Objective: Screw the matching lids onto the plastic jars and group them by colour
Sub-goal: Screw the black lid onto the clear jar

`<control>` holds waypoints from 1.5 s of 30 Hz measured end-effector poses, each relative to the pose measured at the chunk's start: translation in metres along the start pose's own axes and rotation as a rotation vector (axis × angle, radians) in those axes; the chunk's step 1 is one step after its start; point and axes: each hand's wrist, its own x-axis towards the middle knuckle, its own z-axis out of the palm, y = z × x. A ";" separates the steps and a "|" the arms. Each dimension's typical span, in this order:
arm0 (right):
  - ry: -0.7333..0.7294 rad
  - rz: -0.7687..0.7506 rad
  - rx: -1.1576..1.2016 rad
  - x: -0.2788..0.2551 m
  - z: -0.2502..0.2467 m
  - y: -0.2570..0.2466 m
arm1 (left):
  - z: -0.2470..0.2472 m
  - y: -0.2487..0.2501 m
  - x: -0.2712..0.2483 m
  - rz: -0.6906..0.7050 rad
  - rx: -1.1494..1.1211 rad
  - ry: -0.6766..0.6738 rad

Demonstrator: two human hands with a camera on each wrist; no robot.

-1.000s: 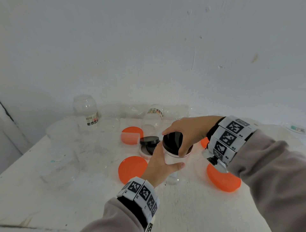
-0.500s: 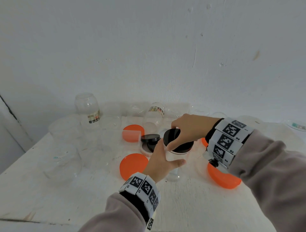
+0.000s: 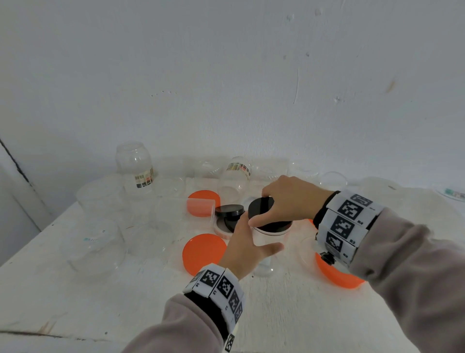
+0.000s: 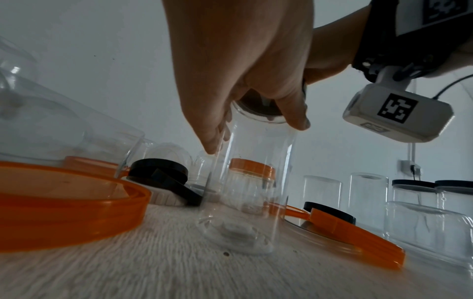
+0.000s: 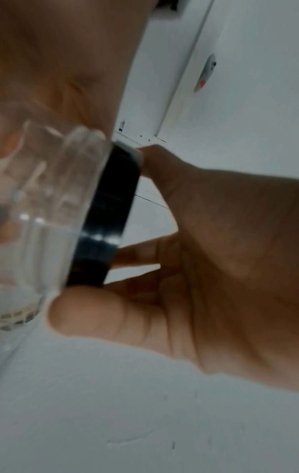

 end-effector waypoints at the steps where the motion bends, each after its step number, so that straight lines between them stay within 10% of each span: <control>1: -0.007 0.010 0.004 0.000 0.000 0.000 | 0.000 0.000 0.000 0.003 0.005 -0.001; 10: -0.281 -0.019 0.051 -0.004 -0.020 -0.001 | -0.002 0.000 -0.002 0.014 0.002 -0.020; 31: -0.315 -0.207 0.052 0.004 -0.022 0.010 | -0.001 -0.003 0.001 -0.029 -0.027 -0.040; 45: -0.129 -0.029 0.059 -0.002 -0.009 0.007 | 0.000 -0.001 -0.001 -0.014 -0.019 -0.029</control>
